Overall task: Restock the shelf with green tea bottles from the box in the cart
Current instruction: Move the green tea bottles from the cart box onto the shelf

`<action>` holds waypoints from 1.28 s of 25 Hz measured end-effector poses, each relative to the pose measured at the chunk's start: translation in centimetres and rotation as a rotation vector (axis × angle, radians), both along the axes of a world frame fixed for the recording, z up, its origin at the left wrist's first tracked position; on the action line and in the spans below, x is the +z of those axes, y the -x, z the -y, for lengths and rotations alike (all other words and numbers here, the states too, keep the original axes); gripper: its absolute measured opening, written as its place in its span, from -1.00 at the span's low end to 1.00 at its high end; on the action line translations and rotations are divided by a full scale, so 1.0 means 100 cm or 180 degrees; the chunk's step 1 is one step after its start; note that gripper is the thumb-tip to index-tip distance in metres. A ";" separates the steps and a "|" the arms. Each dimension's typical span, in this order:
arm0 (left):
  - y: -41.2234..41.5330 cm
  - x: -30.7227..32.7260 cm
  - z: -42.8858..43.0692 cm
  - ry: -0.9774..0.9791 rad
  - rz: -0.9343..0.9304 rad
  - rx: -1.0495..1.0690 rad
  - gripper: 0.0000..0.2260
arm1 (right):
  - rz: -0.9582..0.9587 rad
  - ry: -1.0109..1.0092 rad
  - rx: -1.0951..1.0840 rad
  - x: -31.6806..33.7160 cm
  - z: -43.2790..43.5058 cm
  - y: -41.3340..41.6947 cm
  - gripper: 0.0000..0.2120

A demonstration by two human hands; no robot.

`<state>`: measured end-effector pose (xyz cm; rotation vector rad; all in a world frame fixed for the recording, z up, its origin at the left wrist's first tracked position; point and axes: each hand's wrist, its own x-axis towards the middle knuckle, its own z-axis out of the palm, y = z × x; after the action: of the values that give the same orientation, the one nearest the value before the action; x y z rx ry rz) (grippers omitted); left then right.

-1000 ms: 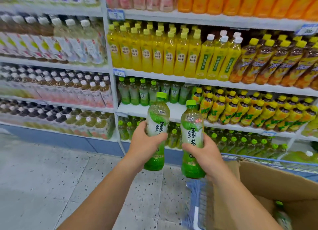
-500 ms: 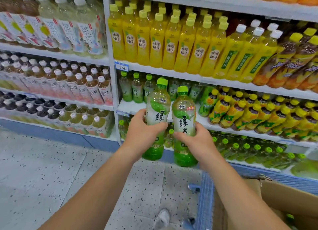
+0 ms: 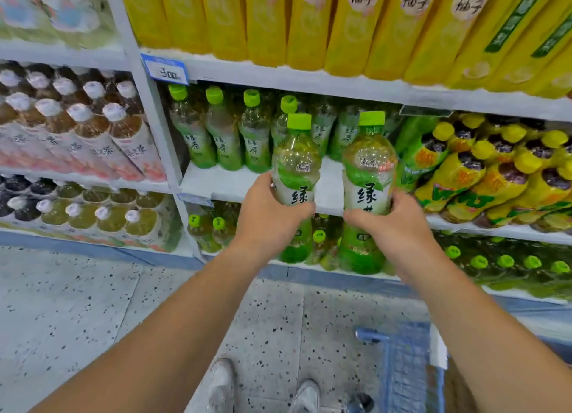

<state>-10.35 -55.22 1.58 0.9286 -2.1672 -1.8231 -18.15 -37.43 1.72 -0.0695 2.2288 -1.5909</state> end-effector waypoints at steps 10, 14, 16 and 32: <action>0.100 -0.092 0.019 0.0844 -0.0651 -0.0404 -0.66 | -0.0600 0.0104 -0.0285 -0.106 0.020 0.086 -0.68; 0.118 -0.114 0.017 0.0776 -0.0927 -0.0329 -0.61 | -0.0887 0.0315 -0.0372 -0.126 0.035 0.108 -0.63; 0.122 -0.125 0.015 0.0717 -0.1070 -0.0272 -0.60 | -0.0987 0.0379 -0.0362 -0.138 0.037 0.110 -0.61; 0.116 -0.190 0.018 0.1146 -0.0328 0.0179 -0.52 | -0.1373 -0.0282 -0.0147 -0.186 0.020 0.109 -0.62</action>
<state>-21.95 -57.05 -17.44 0.7862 -2.2728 -1.3577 -29.04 -39.47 -16.91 -0.3708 2.6373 -1.6188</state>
